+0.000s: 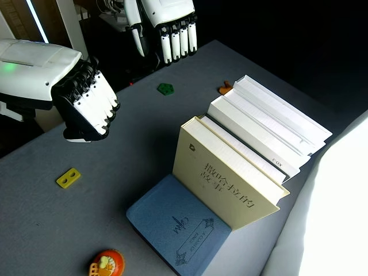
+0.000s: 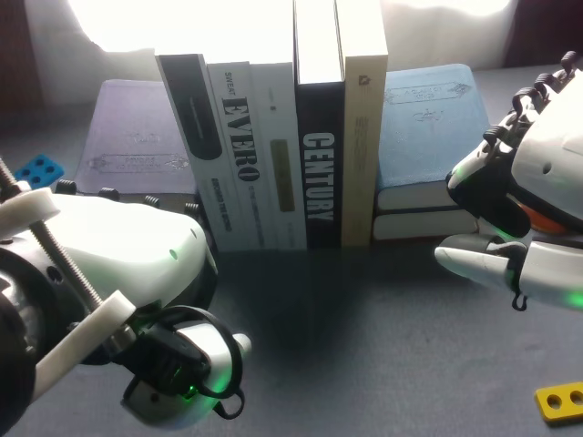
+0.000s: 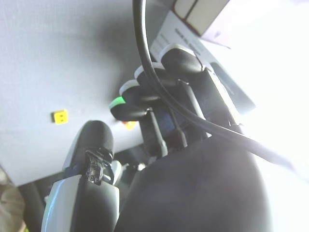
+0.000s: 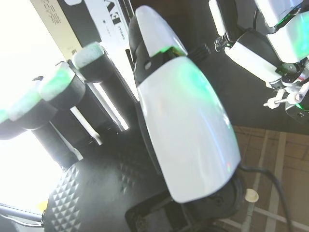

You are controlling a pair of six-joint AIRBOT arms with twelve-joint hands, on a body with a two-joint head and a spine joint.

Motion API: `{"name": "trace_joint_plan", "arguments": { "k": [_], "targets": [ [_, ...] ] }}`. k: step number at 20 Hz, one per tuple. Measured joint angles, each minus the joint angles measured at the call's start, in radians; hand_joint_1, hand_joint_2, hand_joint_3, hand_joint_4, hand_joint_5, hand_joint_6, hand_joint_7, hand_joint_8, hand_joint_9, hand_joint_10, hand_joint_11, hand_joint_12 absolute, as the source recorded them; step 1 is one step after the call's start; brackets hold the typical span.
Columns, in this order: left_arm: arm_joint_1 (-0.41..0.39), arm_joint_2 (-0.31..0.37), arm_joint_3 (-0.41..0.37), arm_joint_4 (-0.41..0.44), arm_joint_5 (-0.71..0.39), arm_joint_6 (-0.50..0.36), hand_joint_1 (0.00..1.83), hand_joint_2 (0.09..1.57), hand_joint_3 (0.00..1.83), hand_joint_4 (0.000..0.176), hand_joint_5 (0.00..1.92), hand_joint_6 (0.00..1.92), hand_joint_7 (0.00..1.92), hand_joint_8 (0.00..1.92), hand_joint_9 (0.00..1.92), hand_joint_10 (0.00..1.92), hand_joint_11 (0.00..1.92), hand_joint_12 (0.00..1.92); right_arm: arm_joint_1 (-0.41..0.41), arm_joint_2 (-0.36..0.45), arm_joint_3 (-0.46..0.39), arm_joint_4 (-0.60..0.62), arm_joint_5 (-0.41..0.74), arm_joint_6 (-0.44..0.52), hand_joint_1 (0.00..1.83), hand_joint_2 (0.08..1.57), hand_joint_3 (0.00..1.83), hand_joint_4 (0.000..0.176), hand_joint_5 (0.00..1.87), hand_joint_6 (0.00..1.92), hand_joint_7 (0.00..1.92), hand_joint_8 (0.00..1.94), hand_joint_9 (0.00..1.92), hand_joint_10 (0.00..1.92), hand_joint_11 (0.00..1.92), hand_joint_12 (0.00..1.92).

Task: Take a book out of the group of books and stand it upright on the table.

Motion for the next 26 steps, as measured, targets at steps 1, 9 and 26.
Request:
{"name": "trace_joint_plan", "arguments": {
  "k": [1,9,26],
  "targets": [
    [0.000,0.000,0.000,-0.004,-0.001,0.000,0.34,1.43,0.03,0.013,0.05,0.01,0.05,0.00,0.02,0.00,0.00,0.24,0.000,0.000,0.000,0.000,-0.001,-0.003,0.00,1.23,0.07,0.000,0.00,0.00,0.00,0.00,0.00,0.00,0.00,0.00],
    [0.000,0.000,0.000,-0.003,-0.001,0.001,0.37,1.44,0.00,0.012,0.06,0.00,0.06,0.01,0.04,0.01,0.00,0.29,-0.004,0.000,-0.007,0.000,0.018,-0.029,0.02,1.24,0.03,0.005,0.00,0.00,0.00,0.00,0.00,0.00,0.00,0.00],
    [0.000,0.000,0.007,-0.004,-0.002,0.001,0.38,1.44,0.00,0.019,0.05,0.00,0.02,0.01,0.00,0.00,0.02,0.02,0.124,-0.217,-0.014,0.475,0.164,-0.480,0.21,1.20,0.01,0.005,0.00,0.00,0.00,0.00,0.00,0.00,0.00,0.00]
  ]
}}
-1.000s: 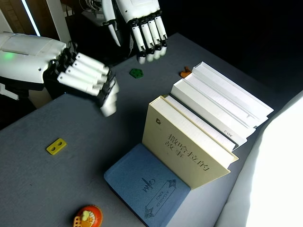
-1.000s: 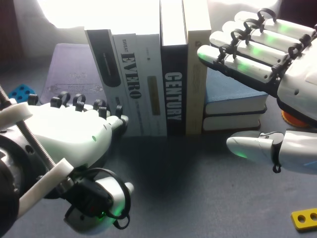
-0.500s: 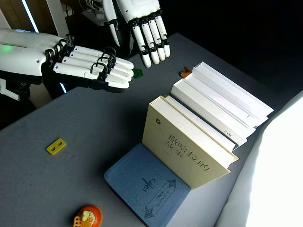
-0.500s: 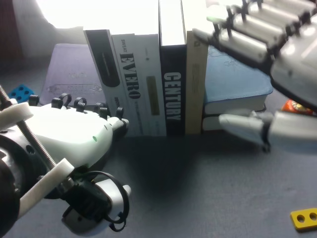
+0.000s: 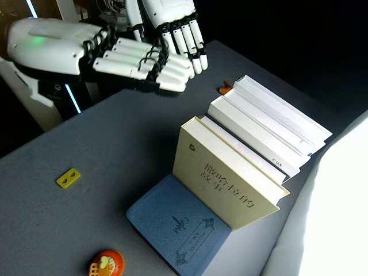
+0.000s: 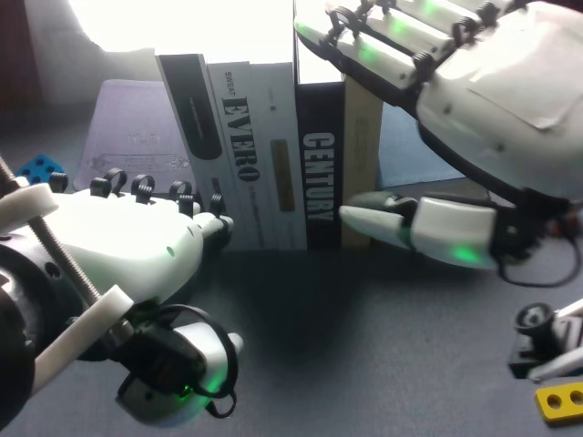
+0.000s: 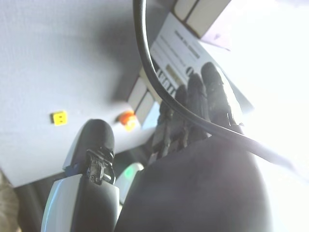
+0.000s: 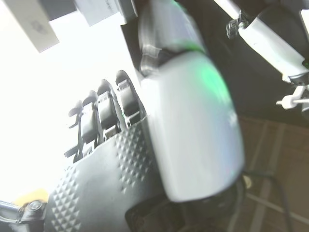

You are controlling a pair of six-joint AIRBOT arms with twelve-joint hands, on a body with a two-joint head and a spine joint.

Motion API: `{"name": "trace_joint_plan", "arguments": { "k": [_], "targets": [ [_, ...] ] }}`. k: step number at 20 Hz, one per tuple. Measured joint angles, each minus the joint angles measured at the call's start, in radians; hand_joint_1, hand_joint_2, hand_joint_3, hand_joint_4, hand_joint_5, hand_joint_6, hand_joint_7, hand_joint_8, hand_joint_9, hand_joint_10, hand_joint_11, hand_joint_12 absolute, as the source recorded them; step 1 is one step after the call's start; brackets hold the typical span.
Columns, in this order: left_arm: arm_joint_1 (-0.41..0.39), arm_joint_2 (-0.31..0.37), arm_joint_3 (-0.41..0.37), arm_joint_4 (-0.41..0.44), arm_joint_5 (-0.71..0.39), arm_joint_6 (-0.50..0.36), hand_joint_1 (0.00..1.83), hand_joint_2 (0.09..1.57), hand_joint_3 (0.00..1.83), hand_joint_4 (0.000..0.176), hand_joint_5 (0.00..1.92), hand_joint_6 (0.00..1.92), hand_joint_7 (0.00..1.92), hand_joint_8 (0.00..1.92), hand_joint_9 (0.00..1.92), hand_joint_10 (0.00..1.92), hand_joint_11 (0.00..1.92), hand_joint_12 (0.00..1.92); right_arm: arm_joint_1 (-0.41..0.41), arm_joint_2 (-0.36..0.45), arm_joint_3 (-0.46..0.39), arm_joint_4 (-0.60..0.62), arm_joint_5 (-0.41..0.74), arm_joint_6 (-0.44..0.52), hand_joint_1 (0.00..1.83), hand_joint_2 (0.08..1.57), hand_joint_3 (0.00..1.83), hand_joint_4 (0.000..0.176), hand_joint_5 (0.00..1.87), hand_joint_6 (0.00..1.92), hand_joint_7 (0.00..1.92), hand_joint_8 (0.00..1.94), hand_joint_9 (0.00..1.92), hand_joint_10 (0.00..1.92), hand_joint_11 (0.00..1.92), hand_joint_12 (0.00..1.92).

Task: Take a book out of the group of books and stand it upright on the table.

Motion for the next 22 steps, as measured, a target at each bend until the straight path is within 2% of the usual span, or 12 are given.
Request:
{"name": "trace_joint_plan", "arguments": {
  "k": [1,2,4,6,8,9,12,13,17,18,19,22],
  "targets": [
    [0.000,0.000,0.000,0.000,-0.001,0.000,0.34,1.44,0.00,0.022,0.03,0.00,0.00,0.00,0.00,0.00,0.03,0.02,0.001,-0.024,0.005,0.050,0.031,-0.045,0.10,1.24,0.03,0.013,0.00,0.00,0.00,0.00,0.00,0.00,0.00,0.00],
    [0.000,0.000,0.000,0.001,-0.001,0.000,0.34,1.44,0.00,0.015,0.07,0.01,0.03,0.01,0.02,0.00,0.02,0.03,0.001,-0.049,0.020,0.093,0.061,-0.058,0.11,1.24,0.02,0.019,0.09,0.03,0.00,0.00,0.00,0.00,0.00,0.00],
    [0.000,0.000,0.000,0.000,-0.001,0.000,0.34,1.44,0.00,0.016,0.10,0.00,0.07,0.00,0.04,0.00,0.00,0.12,0.007,-0.069,0.038,0.129,0.092,-0.064,0.11,1.24,0.02,0.015,0.08,0.03,0.00,0.00,0.00,0.00,0.00,0.00],
    [0.000,0.000,0.000,0.000,0.000,0.000,0.36,1.43,0.00,0.013,0.10,0.00,0.04,0.00,0.01,0.00,0.00,0.06,0.030,-0.095,0.068,0.193,0.114,-0.066,0.06,1.24,0.02,0.013,0.12,0.04,0.00,0.00,0.00,0.00,0.00,0.00],
    [0.000,0.000,0.000,0.000,-0.001,0.000,0.36,1.42,0.00,0.009,0.09,0.00,0.03,0.00,0.01,0.00,0.00,0.18,0.042,-0.117,0.091,0.206,0.130,-0.068,0.04,1.23,0.01,0.018,0.23,0.09,0.00,0.00,0.00,0.00,0.00,0.00],
    [0.000,0.000,0.000,0.001,0.000,0.000,0.32,1.44,0.00,0.005,0.06,0.00,0.01,0.01,0.00,0.00,0.00,0.10,0.048,-0.133,0.100,0.204,0.132,-0.067,0.05,1.24,0.01,0.021,0.31,0.11,0.00,0.00,0.00,0.00,0.00,0.00],
    [0.000,0.000,0.000,0.000,-0.001,0.000,0.40,1.42,0.00,0.009,0.09,0.01,0.03,0.01,0.01,0.00,0.00,0.11,0.048,-0.161,0.126,0.203,0.124,-0.067,0.06,1.24,0.01,0.022,0.37,0.13,0.00,0.00,0.00,0.00,0.00,0.00],
    [0.000,0.000,0.000,0.000,-0.001,0.000,0.43,1.41,0.00,0.003,0.10,0.01,0.03,0.00,0.00,0.00,0.00,0.11,0.048,-0.169,0.136,0.209,0.123,-0.067,0.05,1.24,0.01,0.026,0.39,0.13,0.01,0.00,0.00,0.00,0.00,0.00],
    [0.000,0.000,0.000,0.000,0.000,0.000,0.39,1.42,0.00,0.007,0.08,0.00,0.04,0.01,0.01,0.00,0.00,0.14,0.047,-0.195,0.153,0.219,0.143,-0.068,0.05,1.25,0.01,0.022,0.40,0.13,0.03,0.01,0.00,0.00,0.00,0.00],
    [0.000,0.000,0.000,0.000,0.000,0.000,0.38,1.43,0.00,0.001,0.09,0.00,0.04,0.01,0.01,0.00,0.00,0.14,0.047,-0.201,0.154,0.217,0.145,-0.068,0.07,1.25,0.01,0.020,0.40,0.12,0.03,0.01,0.00,0.00,0.00,0.00],
    [0.000,0.000,0.000,0.000,-0.001,0.000,0.35,1.43,0.00,0.002,0.07,0.00,0.04,0.00,0.01,0.00,0.00,0.15,0.047,-0.207,0.156,0.215,0.146,-0.068,0.09,1.25,0.01,0.011,0.40,0.12,0.03,0.01,0.00,0.00,0.00,0.00],
    [0.000,0.000,0.000,0.001,0.000,0.000,0.35,1.43,0.00,0.003,0.06,0.00,0.04,0.00,0.01,0.00,0.00,0.12,0.044,-0.232,0.176,0.214,0.151,-0.069,0.06,1.26,0.01,0.011,0.38,0.10,0.04,0.01,0.00,0.00,0.00,0.00]
  ]
}}
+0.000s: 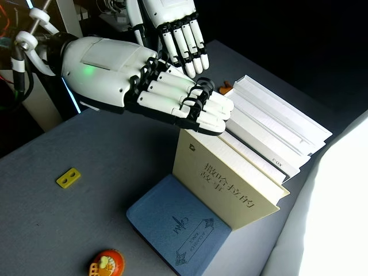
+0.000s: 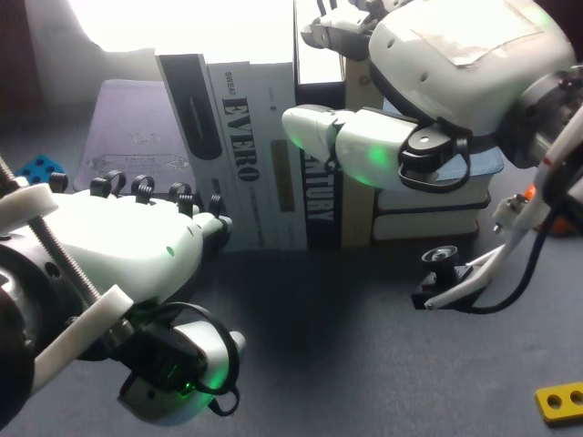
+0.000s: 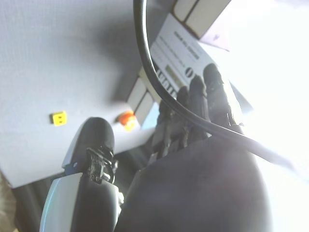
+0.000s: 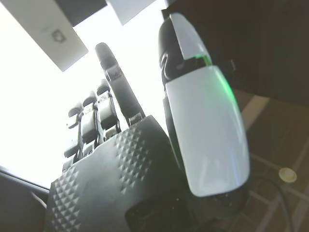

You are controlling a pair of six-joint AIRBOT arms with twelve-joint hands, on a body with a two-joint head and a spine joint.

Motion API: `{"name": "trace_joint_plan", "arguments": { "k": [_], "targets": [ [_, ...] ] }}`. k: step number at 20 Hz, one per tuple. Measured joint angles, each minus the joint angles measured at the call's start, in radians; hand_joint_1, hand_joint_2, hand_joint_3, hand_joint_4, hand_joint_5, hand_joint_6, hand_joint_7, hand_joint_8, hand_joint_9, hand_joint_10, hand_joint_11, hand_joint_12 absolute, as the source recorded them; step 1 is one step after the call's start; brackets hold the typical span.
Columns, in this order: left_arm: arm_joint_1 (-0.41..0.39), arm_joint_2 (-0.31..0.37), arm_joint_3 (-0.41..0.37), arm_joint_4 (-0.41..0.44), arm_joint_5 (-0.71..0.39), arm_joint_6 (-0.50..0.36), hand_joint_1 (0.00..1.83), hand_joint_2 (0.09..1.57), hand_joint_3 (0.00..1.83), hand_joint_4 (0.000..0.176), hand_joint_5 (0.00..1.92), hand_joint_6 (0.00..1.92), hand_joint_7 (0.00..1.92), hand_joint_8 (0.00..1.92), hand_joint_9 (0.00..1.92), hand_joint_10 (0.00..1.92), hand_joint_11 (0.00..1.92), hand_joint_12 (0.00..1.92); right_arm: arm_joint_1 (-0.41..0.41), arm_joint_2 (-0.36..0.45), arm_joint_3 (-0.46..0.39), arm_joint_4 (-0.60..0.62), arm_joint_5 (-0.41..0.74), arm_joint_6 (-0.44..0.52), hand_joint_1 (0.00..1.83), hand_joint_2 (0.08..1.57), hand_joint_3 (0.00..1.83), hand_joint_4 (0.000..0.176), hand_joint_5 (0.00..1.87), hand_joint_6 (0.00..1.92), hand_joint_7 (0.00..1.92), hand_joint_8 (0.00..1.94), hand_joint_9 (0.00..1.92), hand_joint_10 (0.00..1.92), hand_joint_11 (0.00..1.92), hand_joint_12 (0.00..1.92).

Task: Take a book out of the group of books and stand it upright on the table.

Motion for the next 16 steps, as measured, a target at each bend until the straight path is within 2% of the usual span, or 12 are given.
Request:
{"name": "trace_joint_plan", "arguments": {
  "k": [1,3,7,9,11,12,13,16],
  "targets": [
    [0.001,0.000,0.000,0.000,0.000,0.000,0.31,1.42,0.00,0.008,0.06,0.00,0.05,0.00,0.02,0.00,0.00,0.16,-0.001,-0.005,0.007,0.004,0.000,0.000,0.07,1.26,0.01,0.004,0.39,0.10,0.05,0.01,0.00,0.00,0.00,0.00],
    [0.002,0.000,0.000,-0.001,0.000,0.000,0.34,1.43,0.00,0.011,0.04,0.00,0.03,0.00,0.00,0.00,0.00,0.06,-0.002,-0.020,0.021,0.025,0.009,-0.011,0.05,1.26,0.01,0.011,0.38,0.09,0.04,0.00,0.00,0.00,0.00,0.00],
    [0.002,0.000,0.000,-0.001,-0.001,0.000,0.35,1.42,0.00,0.005,0.04,0.00,0.03,0.00,0.01,0.00,0.00,0.08,-0.012,-0.039,0.032,0.050,0.013,-0.027,0.06,1.26,0.00,0.008,0.38,0.08,0.03,0.00,0.00,0.00,0.00,0.00],
    [0.002,0.000,0.000,-0.001,0.000,0.000,0.30,1.43,0.00,0.009,0.03,0.00,0.02,0.00,0.00,0.00,0.00,0.08,-0.012,-0.049,0.042,0.079,0.014,-0.042,0.06,1.26,0.00,0.009,0.39,0.08,0.03,0.00,0.00,0.00,0.00,0.00],
    [0.002,0.000,0.000,-0.001,-0.001,0.000,0.33,1.43,0.00,0.003,0.04,0.00,0.04,0.00,0.01,0.00,0.00,0.10,-0.012,-0.053,0.042,0.091,0.013,-0.063,0.04,1.26,0.00,0.015,0.38,0.07,0.01,0.00,0.00,0.00,0.00,0.00],
    [0.002,0.000,0.000,-0.002,0.000,0.000,0.37,1.42,0.00,0.012,0.04,0.00,0.03,0.00,0.01,0.00,0.00,0.10,-0.012,-0.053,0.042,0.090,0.013,-0.063,0.06,1.26,0.00,0.014,0.42,0.09,0.02,0.00,0.00,0.00,0.00,0.00],
    [0.002,0.000,0.000,-0.004,0.000,0.000,0.37,1.42,0.00,0.012,0.04,0.00,0.03,0.00,0.01,0.00,0.00,0.10,-0.012,-0.053,0.042,0.090,0.013,-0.063,0.06,1.26,0.00,0.014,0.42,0.09,0.02,0.00,0.00,0.00,0.00,0.00],
    [0.002,0.000,0.000,-0.008,0.000,0.000,0.41,1.40,0.00,0.017,0.07,0.01,0.04,0.00,0.01,0.00,0.00,0.13,-0.019,-0.052,0.039,0.086,0.014,-0.073,0.11,1.25,0.00,0.000,0.53,0.12,0.08,0.02,0.00,0.00,0.00,0.00]
  ]
}}
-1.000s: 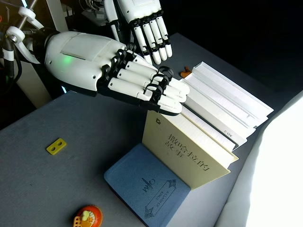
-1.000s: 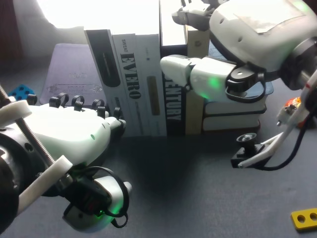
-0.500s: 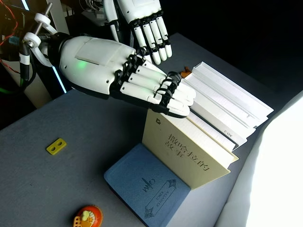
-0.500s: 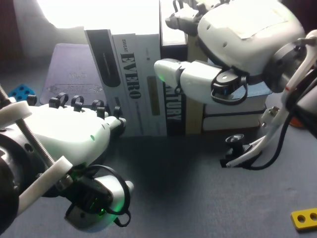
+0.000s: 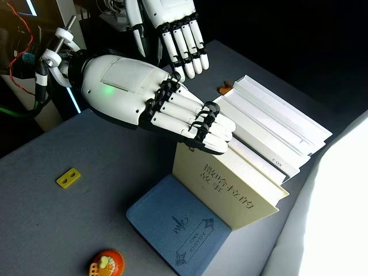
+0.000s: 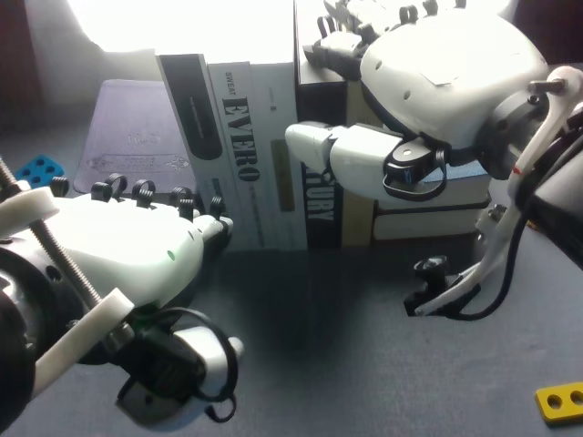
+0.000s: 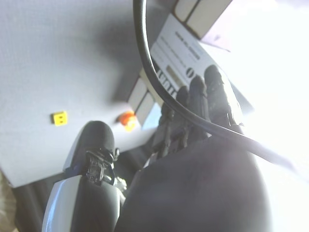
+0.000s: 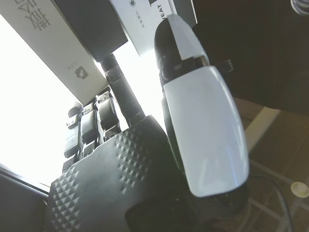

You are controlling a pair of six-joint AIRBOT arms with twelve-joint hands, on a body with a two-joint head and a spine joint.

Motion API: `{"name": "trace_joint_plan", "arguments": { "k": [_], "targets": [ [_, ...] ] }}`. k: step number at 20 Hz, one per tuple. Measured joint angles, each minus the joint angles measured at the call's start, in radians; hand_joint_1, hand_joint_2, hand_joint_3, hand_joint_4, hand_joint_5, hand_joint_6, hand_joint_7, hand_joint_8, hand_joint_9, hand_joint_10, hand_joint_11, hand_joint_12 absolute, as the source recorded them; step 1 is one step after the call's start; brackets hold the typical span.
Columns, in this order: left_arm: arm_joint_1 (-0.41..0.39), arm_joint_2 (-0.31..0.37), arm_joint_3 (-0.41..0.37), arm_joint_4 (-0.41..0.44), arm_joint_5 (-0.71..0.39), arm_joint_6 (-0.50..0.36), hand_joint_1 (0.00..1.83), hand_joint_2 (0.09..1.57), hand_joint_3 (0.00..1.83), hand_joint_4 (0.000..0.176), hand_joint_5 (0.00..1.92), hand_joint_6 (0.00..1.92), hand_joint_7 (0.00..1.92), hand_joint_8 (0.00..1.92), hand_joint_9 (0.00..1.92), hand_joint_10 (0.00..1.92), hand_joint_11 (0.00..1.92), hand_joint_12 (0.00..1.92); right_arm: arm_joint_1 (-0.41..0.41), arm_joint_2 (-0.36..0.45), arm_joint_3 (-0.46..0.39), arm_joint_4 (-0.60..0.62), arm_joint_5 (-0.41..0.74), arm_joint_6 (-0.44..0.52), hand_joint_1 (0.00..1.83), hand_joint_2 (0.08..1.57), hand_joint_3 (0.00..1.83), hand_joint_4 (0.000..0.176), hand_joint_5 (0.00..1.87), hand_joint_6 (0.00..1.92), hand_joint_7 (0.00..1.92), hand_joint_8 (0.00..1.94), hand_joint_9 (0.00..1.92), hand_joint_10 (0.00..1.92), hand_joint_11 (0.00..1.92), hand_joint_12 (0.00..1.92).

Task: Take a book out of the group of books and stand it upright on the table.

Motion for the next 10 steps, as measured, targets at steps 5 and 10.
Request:
{"name": "trace_joint_plan", "arguments": {
  "k": [5,10],
  "targets": [
    [0.000,0.000,0.000,0.000,0.000,0.000,0.37,1.41,0.00,0.012,0.05,0.00,0.03,0.00,0.01,0.00,0.00,0.11,0.000,0.023,-0.047,-0.004,0.008,-0.021,0.09,1.25,0.00,0.000,0.63,0.15,0.14,0.03,0.00,0.00,0.00,0.00],
    [0.000,0.000,0.000,0.000,0.000,0.000,0.34,1.42,0.00,0.012,0.05,0.00,0.02,0.00,0.01,0.00,0.00,0.11,-0.028,0.057,-0.119,-0.027,0.035,-0.063,0.11,1.25,0.00,0.000,0.70,0.17,0.06,0.01,0.00,0.00,0.00,0.00]
  ]
}}
